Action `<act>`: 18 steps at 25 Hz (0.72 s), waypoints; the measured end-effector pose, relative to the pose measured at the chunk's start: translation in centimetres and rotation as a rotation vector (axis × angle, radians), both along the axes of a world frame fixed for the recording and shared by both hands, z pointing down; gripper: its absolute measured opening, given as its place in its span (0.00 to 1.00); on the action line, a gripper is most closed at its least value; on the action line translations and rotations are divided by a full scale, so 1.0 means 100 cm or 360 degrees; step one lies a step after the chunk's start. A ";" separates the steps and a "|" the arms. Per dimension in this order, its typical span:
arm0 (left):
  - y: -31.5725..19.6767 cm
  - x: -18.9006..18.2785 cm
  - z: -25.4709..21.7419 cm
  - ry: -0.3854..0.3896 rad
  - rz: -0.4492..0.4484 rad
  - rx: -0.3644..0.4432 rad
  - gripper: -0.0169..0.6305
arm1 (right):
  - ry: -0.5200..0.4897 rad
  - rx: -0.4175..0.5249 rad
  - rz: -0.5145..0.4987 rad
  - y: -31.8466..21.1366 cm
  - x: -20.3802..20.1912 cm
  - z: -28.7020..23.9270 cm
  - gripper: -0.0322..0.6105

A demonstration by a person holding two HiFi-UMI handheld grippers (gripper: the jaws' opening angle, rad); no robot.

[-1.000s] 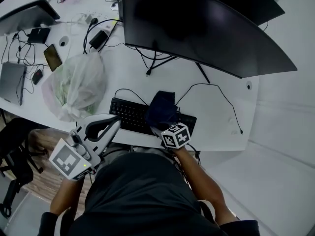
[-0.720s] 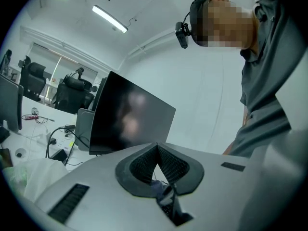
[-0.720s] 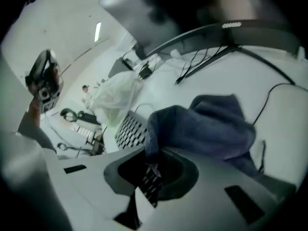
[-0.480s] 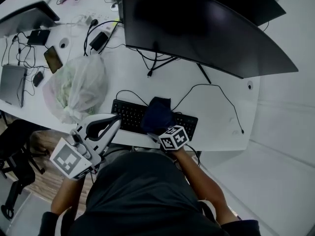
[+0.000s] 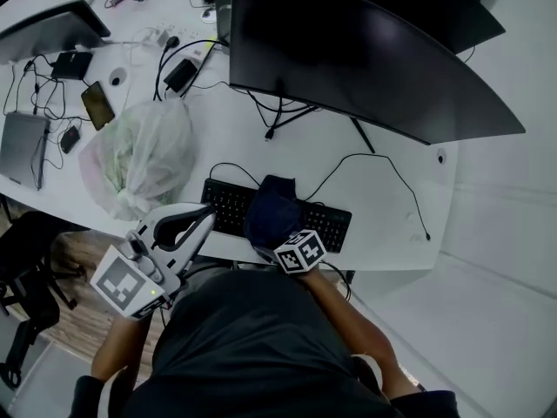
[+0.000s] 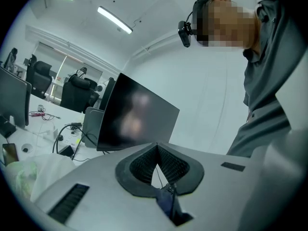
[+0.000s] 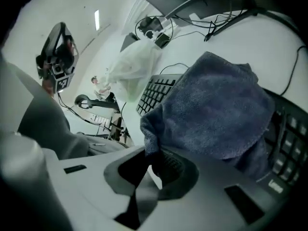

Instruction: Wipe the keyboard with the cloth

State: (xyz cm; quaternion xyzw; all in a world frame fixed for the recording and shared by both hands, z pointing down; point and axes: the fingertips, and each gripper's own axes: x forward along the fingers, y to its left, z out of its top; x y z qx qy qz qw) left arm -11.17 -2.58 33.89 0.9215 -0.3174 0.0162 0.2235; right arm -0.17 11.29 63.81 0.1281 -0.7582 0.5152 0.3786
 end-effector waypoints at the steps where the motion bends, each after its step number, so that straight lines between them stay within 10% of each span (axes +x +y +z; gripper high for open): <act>1: 0.000 -0.002 0.001 0.0009 0.0001 0.0008 0.03 | 0.0000 0.0028 0.0017 -0.009 0.002 0.001 0.12; 7: 0.002 -0.006 0.003 -0.0047 0.0048 0.0083 0.03 | 0.0081 0.0316 0.0393 -0.125 0.030 -0.015 0.12; 13: 0.007 -0.011 -0.004 0.0036 0.0031 0.0082 0.03 | 0.0014 0.0022 0.0105 -0.013 -0.010 0.001 0.12; 18: 0.010 -0.018 0.009 -0.0030 0.0041 0.0059 0.03 | 0.0075 0.0326 0.0308 -0.110 0.015 -0.013 0.12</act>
